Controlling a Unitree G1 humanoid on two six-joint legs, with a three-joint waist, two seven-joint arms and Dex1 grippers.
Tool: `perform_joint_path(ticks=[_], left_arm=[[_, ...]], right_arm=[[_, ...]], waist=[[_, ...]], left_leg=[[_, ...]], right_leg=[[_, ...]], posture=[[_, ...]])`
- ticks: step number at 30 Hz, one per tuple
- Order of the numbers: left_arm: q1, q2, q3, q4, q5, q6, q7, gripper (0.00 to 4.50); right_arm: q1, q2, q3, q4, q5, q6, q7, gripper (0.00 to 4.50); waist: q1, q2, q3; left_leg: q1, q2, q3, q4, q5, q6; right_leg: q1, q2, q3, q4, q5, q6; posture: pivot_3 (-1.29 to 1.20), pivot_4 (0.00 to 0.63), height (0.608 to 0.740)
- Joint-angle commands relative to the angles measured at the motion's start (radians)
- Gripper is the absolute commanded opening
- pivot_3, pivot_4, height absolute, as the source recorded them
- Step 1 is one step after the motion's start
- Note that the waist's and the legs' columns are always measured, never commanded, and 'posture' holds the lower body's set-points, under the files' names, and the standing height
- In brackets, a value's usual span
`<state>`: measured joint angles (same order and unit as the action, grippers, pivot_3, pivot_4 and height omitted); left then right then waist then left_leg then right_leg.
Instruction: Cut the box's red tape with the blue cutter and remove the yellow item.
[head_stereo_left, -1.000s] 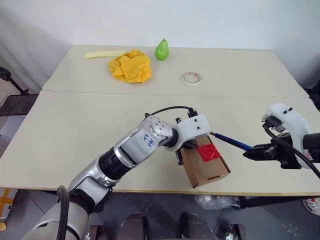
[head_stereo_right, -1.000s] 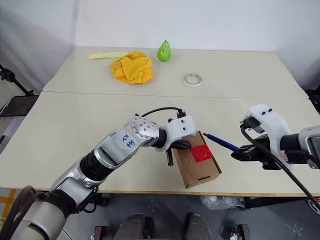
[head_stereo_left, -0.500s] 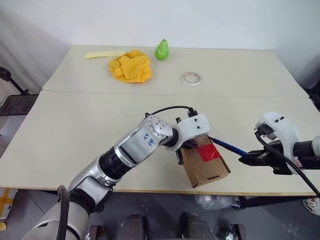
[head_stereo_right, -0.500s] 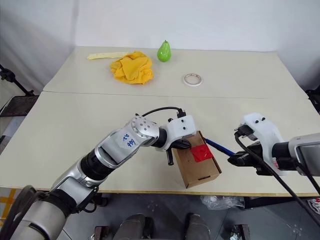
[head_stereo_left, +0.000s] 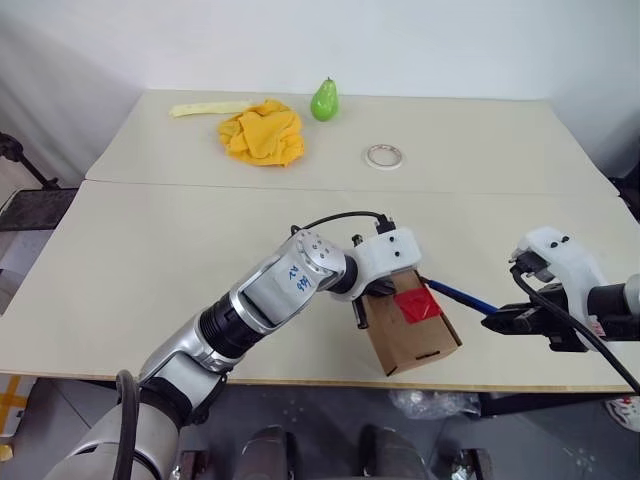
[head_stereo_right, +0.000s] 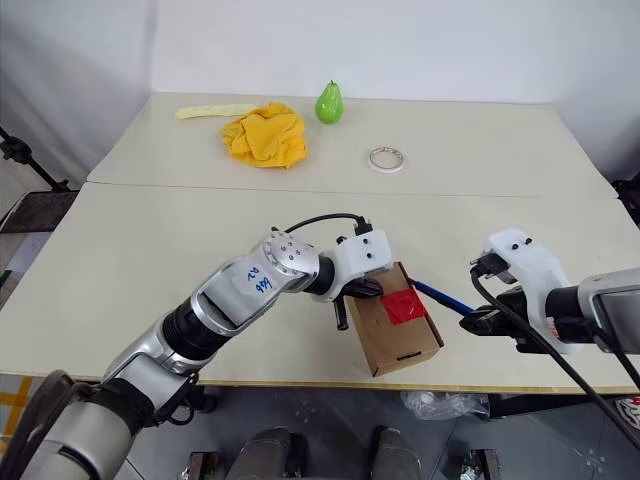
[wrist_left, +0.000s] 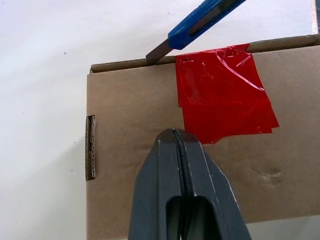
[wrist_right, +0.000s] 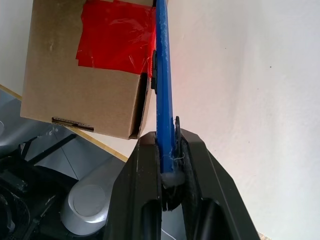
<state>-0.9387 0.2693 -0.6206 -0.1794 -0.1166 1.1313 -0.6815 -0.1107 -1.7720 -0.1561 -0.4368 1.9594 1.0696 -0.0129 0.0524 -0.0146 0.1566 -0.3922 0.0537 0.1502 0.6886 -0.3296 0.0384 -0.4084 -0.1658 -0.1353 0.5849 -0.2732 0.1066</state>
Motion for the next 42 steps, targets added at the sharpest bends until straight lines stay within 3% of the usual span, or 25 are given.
perform_joint_path(ticks=[1, 12, 23, 31, 42], left_arm=[[0.034, 0.009, -0.054, 0.100, 0.024, 0.034, 0.018, 0.00], [0.042, -0.019, -0.057, 0.111, 0.031, 0.028, 0.035, 0.00], [0.060, -0.028, -0.058, 0.105, 0.030, 0.030, 0.052, 0.00], [0.066, -0.033, -0.056, 0.115, 0.034, 0.026, 0.065, 0.00], [0.062, -0.042, -0.061, 0.134, 0.046, 0.015, 0.077, 0.00]], right_arm=[[-0.009, -0.011, -0.003, -0.015, 0.013, -0.007, 0.006, 0.14], [-0.008, -0.103, 0.043, -0.079, 0.013, -0.088, 0.071, 0.14], [0.439, -0.467, -0.277, 0.056, 0.013, -0.126, 0.275, 0.14], [0.551, -0.479, -0.440, 0.101, 0.013, -0.020, 0.320, 0.14], [0.485, -0.479, -0.444, 0.079, 0.013, 0.090, 0.398, 0.14]], waist=[[0.000, 0.000, 0.000], [0.002, 0.001, 0.000], [0.002, 0.000, -0.001], [0.002, -0.001, -0.002], [0.003, -0.001, -0.002]], left_leg=[[0.000, 0.000, 0.000, 0.000, 0.000, 0.000], [0.000, 0.000, 0.000, 0.000, -0.001, 0.001], [0.000, -0.001, -0.001, -0.001, -0.001, 0.002], [-0.001, 0.002, -0.002, -0.002, -0.003, -0.002], [-0.008, 0.000, -0.003, -0.002, 0.000, -0.004]], right_leg=[[0.000, 0.000, 0.000, 0.000, 0.000, 0.000], [0.000, -0.001, 0.000, -0.002, 0.000, 0.000], [0.001, -0.003, 0.002, -0.004, 0.000, 0.000], [0.003, -0.003, 0.002, -0.010, 0.001, -0.003], [-0.002, -0.001, 0.001, -0.011, 0.001, -0.003]], posture=[[0.00, 0.150, 0.740], [0.00, 0.150, 0.740], [0.00, 0.150, 0.740], [0.00, 0.150, 0.740], [0.00, 0.150, 0.740]])
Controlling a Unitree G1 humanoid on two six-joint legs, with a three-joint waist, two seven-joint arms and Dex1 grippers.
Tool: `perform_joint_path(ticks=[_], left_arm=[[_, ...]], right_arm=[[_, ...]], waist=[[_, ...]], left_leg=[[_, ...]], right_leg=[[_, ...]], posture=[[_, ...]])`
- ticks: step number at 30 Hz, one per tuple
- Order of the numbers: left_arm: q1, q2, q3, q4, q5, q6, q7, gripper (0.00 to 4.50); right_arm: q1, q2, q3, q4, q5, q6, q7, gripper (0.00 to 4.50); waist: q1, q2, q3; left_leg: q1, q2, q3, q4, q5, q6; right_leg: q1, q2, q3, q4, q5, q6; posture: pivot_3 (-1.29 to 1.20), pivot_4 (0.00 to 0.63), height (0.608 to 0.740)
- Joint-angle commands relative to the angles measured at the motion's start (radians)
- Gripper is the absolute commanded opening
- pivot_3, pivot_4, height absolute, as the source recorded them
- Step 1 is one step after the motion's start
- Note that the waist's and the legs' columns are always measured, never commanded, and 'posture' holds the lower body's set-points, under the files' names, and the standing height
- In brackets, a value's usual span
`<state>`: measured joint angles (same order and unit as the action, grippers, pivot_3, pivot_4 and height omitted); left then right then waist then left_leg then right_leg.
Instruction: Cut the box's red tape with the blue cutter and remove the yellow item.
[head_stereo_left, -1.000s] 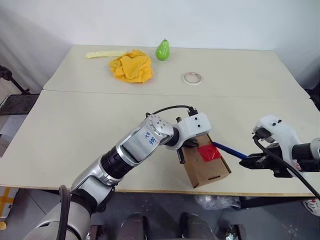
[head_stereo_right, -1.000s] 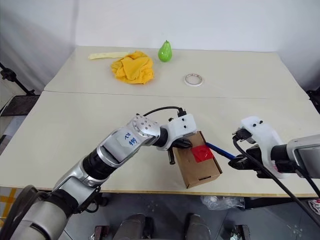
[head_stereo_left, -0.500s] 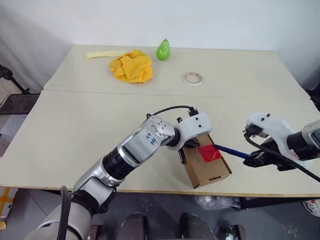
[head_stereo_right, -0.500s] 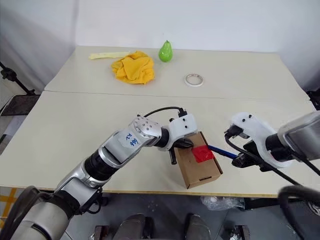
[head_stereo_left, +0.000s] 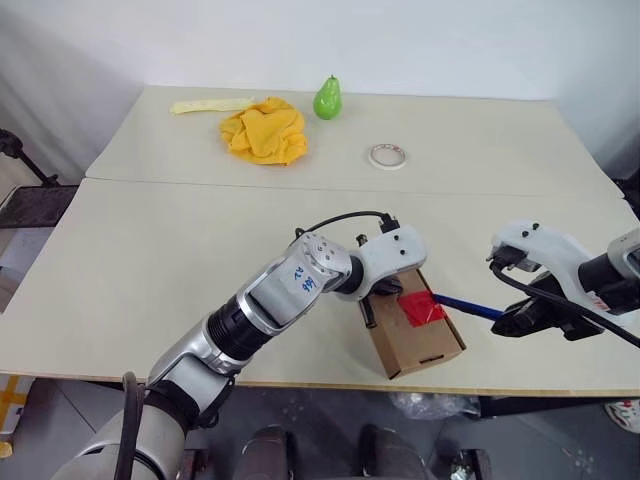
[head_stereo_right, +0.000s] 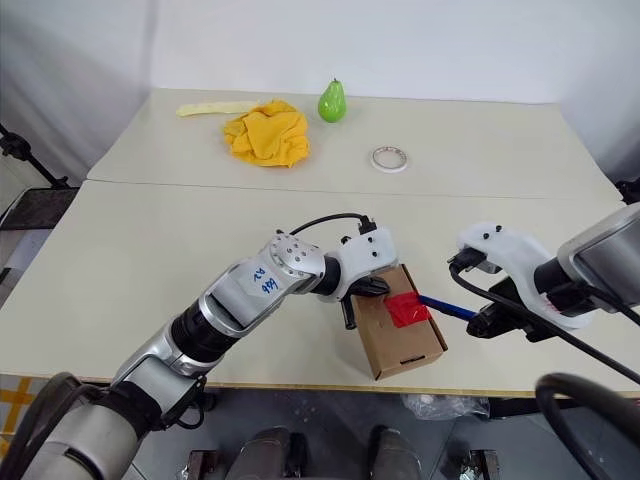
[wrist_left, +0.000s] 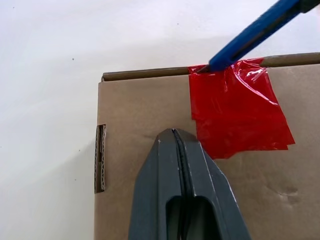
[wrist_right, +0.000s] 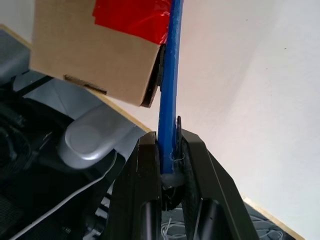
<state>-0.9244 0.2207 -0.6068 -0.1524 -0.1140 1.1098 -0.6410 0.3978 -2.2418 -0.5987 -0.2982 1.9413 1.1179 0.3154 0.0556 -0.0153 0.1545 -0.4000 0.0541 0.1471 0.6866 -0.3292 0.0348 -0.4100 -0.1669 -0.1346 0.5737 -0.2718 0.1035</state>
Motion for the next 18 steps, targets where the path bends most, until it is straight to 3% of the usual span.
perform_joint_path(ticks=[1, 18], left_arm=[[0.047, 0.005, -0.076, 0.108, 0.045, 0.036, 0.037, 0.00], [0.044, 0.006, -0.082, 0.113, 0.046, 0.029, 0.035, 0.00]], right_arm=[[-0.034, -0.010, 0.006, -0.065, 0.031, 0.048, 0.077, 0.14], [-0.267, -0.006, 0.250, -0.190, 0.031, 0.085, 0.126, 0.14]], waist=[[0.000, 0.000, 0.000], [0.000, 0.000, 0.000]], left_leg=[[0.000, 0.000, 0.000, 0.000, 0.000, 0.000], [-0.003, -0.002, -0.001, 0.000, -0.001, 0.002]], right_leg=[[0.000, 0.000, 0.000, 0.000, 0.000, 0.000], [-0.001, -0.001, -0.001, -0.002, 0.000, 0.000]], posture=[[0.00, 0.150, 0.740], [0.00, 0.150, 0.740]])
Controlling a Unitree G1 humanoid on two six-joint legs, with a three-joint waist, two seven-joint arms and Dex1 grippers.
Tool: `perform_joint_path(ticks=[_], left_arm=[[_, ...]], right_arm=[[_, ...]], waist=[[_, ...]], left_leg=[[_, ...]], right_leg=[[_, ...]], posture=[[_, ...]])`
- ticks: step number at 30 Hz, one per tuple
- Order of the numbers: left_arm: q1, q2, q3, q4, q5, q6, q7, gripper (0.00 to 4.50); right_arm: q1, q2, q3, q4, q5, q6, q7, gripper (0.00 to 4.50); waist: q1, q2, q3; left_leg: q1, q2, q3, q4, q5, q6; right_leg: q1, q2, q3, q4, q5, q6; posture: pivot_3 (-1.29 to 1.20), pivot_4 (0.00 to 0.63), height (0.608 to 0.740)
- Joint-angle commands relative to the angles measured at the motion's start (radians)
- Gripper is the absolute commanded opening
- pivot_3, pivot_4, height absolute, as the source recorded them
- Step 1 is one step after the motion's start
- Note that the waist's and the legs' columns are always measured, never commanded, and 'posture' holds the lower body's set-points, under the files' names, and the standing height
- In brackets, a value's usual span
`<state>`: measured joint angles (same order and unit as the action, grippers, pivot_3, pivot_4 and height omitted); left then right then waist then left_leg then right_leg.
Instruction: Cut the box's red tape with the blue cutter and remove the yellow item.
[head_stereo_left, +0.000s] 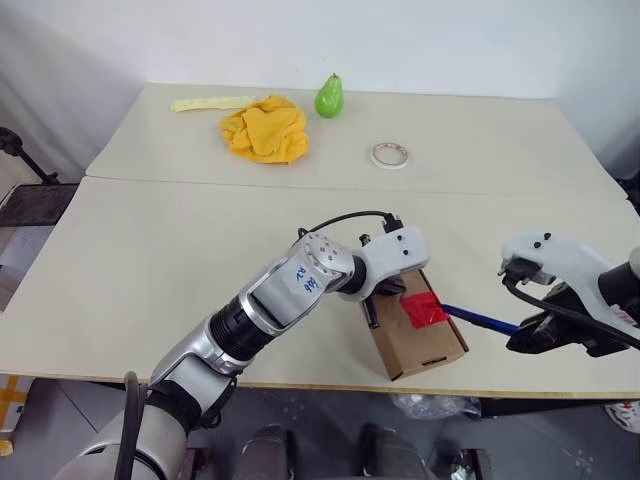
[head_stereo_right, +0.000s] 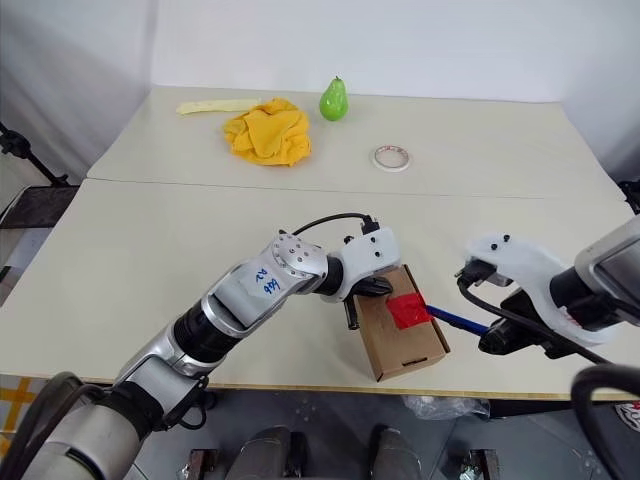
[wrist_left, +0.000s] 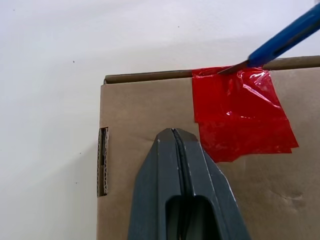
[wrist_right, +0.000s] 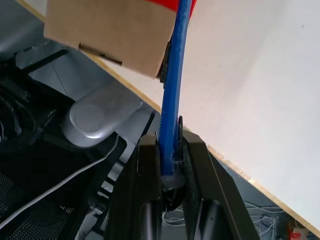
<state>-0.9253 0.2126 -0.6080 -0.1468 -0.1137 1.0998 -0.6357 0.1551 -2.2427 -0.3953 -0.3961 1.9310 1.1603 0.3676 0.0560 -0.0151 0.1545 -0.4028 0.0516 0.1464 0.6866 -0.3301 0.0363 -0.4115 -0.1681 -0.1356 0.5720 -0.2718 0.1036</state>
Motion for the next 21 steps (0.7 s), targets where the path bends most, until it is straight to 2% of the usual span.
perform_joint_path(ticks=[1, 7, 15, 21], left_arm=[[0.045, 0.014, -0.081, 0.108, 0.045, 0.039, 0.029, 0.00], [0.045, 0.011, -0.081, 0.111, 0.044, 0.035, 0.028, 0.00], [0.045, 0.009, -0.079, 0.111, 0.043, 0.035, 0.029, 0.00], [0.048, 0.012, -0.077, 0.108, 0.041, 0.040, 0.031, 0.00]], right_arm=[[-0.035, -0.006, 0.062, -0.096, 0.041, 0.040, 0.073, 0.14], [-0.035, 0.002, 0.119, -0.085, 0.041, -0.008, 0.025, 0.14], [0.005, 0.002, 0.108, -0.068, 0.041, -0.041, 0.007, 0.14], [-0.098, 0.005, 0.157, -0.094, 0.041, 0.019, 0.053, 0.14]], waist=[[0.000, 0.000, 0.000], [-0.001, 0.000, 0.000], [-0.001, 0.000, 0.000], [-0.002, 0.001, 0.000]], left_leg=[[0.000, 0.000, 0.000, 0.000, 0.000, 0.000], [0.000, 0.000, 0.000, 0.000, 0.000, 0.000], [0.001, -0.001, 0.001, 0.000, 0.001, 0.001], [0.000, -0.001, 0.001, 0.000, 0.002, 0.001]], right_leg=[[0.000, 0.000, 0.000, 0.000, 0.000, 0.000], [0.000, 0.000, 0.000, 0.000, 0.000, 0.000], [0.000, 0.000, -0.002, 0.001, 0.002, 0.004], [-0.001, 0.000, -0.002, 0.001, 0.003, 0.005]], posture=[[0.00, 0.150, 0.740], [0.00, 0.150, 0.740], [0.00, 0.150, 0.740], [0.00, 0.150, 0.740]])
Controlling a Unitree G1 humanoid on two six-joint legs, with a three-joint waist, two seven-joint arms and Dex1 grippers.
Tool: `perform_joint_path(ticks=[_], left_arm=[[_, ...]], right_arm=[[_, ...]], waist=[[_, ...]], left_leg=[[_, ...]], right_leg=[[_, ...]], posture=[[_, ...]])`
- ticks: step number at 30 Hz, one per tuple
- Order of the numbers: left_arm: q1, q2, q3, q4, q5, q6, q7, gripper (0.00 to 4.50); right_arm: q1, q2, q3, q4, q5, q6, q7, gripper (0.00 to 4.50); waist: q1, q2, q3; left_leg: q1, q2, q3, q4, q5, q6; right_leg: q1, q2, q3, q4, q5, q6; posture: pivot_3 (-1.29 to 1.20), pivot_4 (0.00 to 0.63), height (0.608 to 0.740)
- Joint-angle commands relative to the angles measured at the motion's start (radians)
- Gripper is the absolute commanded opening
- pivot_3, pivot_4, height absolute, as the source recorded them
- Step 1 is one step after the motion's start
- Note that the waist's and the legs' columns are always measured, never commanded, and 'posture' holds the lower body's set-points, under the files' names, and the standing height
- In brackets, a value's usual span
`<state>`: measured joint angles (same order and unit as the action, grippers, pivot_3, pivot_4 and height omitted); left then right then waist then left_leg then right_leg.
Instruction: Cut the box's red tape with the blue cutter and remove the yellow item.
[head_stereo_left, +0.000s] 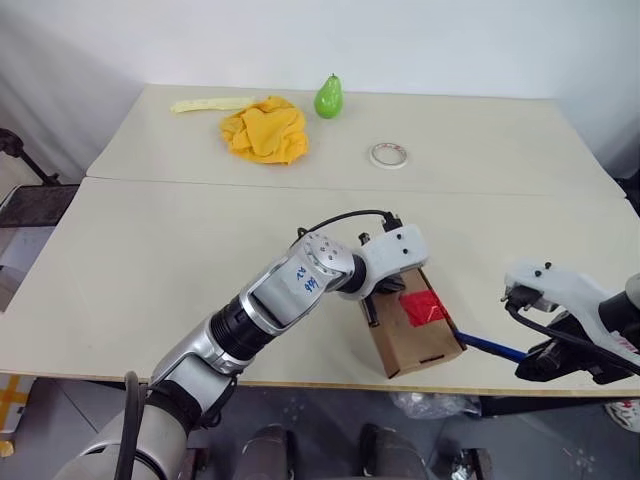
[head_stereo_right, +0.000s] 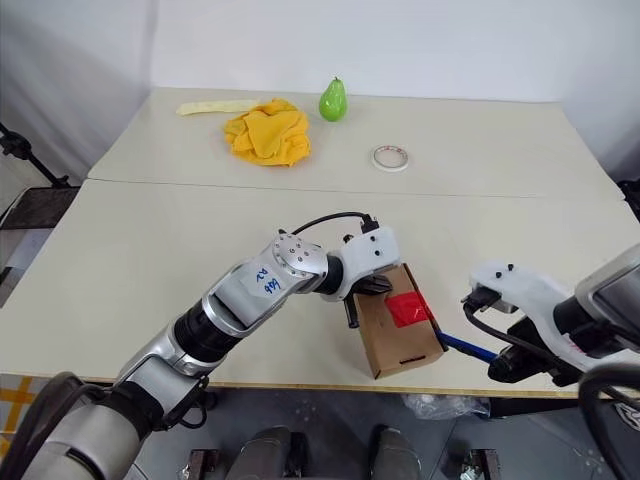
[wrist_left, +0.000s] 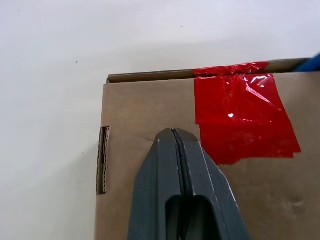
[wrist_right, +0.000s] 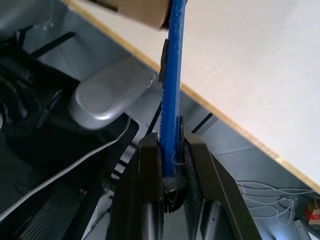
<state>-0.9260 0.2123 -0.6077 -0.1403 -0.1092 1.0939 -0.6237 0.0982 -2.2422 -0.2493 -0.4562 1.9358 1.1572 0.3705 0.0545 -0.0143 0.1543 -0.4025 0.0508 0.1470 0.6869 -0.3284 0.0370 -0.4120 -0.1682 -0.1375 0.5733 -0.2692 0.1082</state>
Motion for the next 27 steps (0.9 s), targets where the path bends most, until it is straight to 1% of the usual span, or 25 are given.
perform_joint_path(ticks=[1, 5, 7, 9, 11, 13, 15, 17, 18, 20, 21, 22, 23, 27], left_arm=[[0.049, 0.013, -0.078, 0.102, 0.036, 0.046, 0.020, 0.00], [0.051, 0.013, -0.077, 0.105, 0.036, 0.044, 0.020, 0.00], [0.046, 0.013, -0.077, 0.121, 0.039, 0.032, 0.017, 0.00], [0.042, 0.015, -0.078, 0.132, 0.041, 0.023, 0.014, 0.00], [0.036, 0.015, -0.079, 0.144, 0.044, 0.011, 0.010, 0.00], [0.028, 0.014, -0.079, 0.157, 0.047, 0.001, 0.007, 0.00], [0.021, 0.011, -0.076, 0.166, 0.047, -0.006, 0.004, 0.00], [0.016, 0.007, -0.073, 0.172, 0.046, -0.014, 0.003, 0.00], [0.013, 0.004, -0.069, 0.174, 0.045, -0.020, 0.001, 0.00], [0.002, -0.003, -0.053, 0.179, 0.042, -0.033, 0.001, 0.00], [-0.005, -0.003, -0.046, 0.179, 0.040, -0.033, -0.001, 0.00], [-0.014, -0.006, -0.031, 0.180, 0.035, -0.035, -0.002, 0.00], [-0.022, -0.008, -0.018, 0.181, 0.032, -0.037, -0.003, 0.00], [-0.048, -0.013, 0.033, 0.170, 0.017, -0.045, -0.008, 0.00]], right_arm=[[-0.072, 0.017, 0.019, -0.026, 0.036, 0.034, 0.055, 0.14], [-0.196, 0.075, 0.046, 0.029, 0.036, 0.076, 0.036, 0.14], [-0.301, 0.116, 0.084, 0.107, 0.036, 0.137, -0.052, 0.14], [-0.376, 0.148, 0.108, 0.148, 0.036, 0.180, -0.098, 0.14], [-0.433, 0.189, 0.113, 0.171, 0.010, 0.206, -0.142, 0.14], [-0.464, 0.248, 0.103, 0.206, -0.037, 0.211, -0.220, 0.14], [-0.465, 0.335, 0.062, 0.223, -0.094, 0.189, -0.306, 0.14], [-0.435, 0.425, 0.027, 0.206, -0.186, 0.177, -0.382, 0.14], [-0.409, 0.485, 0.006, 0.197, -0.212, 0.158, -0.419, 0.14], [-0.361, 0.624, -0.012, 0.172, -0.279, 0.089, -0.504, 0.14], [-0.348, 0.677, -0.011, 0.159, -0.312, 0.066, -0.529, 0.14], [-0.333, 0.742, -0.006, 0.155, -0.352, 0.038, -0.556, 0.14], [-0.319, 0.798, -0.001, 0.162, -0.374, 0.023, -0.575, 0.14], [-0.254, 0.951, 0.027, 0.163, -0.589, -0.037, -0.548, 0.14]], waist=[[0.000, 0.000, 0.000], [0.000, 0.000, 0.000], [0.000, 0.000, 0.000], [0.000, 0.001, 0.000], [0.000, 0.000, 0.000], [0.000, 0.000, 0.000], [0.000, -0.001, 0.000], [0.000, 0.000, 0.000], [0.000, 0.000, 0.000], [0.000, -0.001, -0.001], [0.001, -0.001, -0.001], [0.001, 0.000, 0.000], [0.001, 0.000, -0.001], [-0.004, 0.003, 0.000]], left_leg=[[0.000, 0.000, 0.000, 0.000, 0.000, 0.000], [0.000, 0.000, 0.000, 0.000, 0.000, 0.000], [0.000, 0.000, 0.000, 0.000, 0.000, 0.000], [0.000, -0.001, 0.000, 0.000, 0.000, 0.000], [0.000, -0.001, 0.000, 0.000, 0.000, 0.000], [0.000, -0.001, 0.000, 0.000, 0.000, 0.000], [0.000, -0.002, 0.001, 0.000, 0.000, 0.000], [0.000, -0.002, 0.003, 0.001, 0.001, 0.001], [-0.001, -0.003, 0.003, 0.002, 0.002, 0.004], [-0.001, -0.003, 0.003, 0.004, 0.003, 0.005], [-0.002, -0.003, 0.003, 0.006, 0.003, 0.005], [-0.002, -0.003, 0.003, 0.007, 0.003, 0.005], [-0.003, -0.003, 0.003, 0.009, 0.003, 0.005], [-0.003, -0.003, 0.004, 0.012, 0.003, 0.007]], right_leg=[[0.000, 0.000, 0.000, 0.000, 0.000, 0.000], [0.000, 0.000, 0.001, 0.000, 0.000, 0.000], [0.000, 0.000, 0.001, -0.001, 0.000, 0.000], [0.000, -0.001, 0.001, -0.001, 0.001, 0.000], [0.000, -0.001, 0.001, -0.001, 0.001, 0.001], [0.001, -0.001, 0.001, -0.002, 0.002, 0.001], [0.001, -0.001, 0.001, -0.003, 0.004, 0.001], [0.001, -0.001, 0.001, -0.004, 0.006, 0.002], [0.001, -0.001, 0.002, -0.004, 0.008, 0.004], [0.002, -0.001, 0.001, -0.003, 0.009, 0.006], [0.002, 0.000, 0.001, -0.001, 0.010, 0.008], [0.002, 0.000, 0.001, 0.000, 0.014, 0.014], [0.001, 0.000, 0.001, 0.001, 0.018, 0.022], [0.000, 0.000, 0.002, 0.003, 0.019, 0.023]], posture=[[0.00, 0.150, 0.740], [0.00, 0.150, 0.740], [0.00, 0.150, 0.740], [0.00, 0.150, 0.740], [0.00, 0.150, 0.740], [0.00, 0.150, 0.740], [0.00, 0.150, 0.740], [0.00, 0.150, 0.740], [0.00, 0.150, 0.740], [0.00, 0.150, 0.740], [0.00, 0.150, 0.740], [0.00, 0.150, 0.740], [0.00, 0.150, 0.740], [0.00, 0.150, 0.740]])
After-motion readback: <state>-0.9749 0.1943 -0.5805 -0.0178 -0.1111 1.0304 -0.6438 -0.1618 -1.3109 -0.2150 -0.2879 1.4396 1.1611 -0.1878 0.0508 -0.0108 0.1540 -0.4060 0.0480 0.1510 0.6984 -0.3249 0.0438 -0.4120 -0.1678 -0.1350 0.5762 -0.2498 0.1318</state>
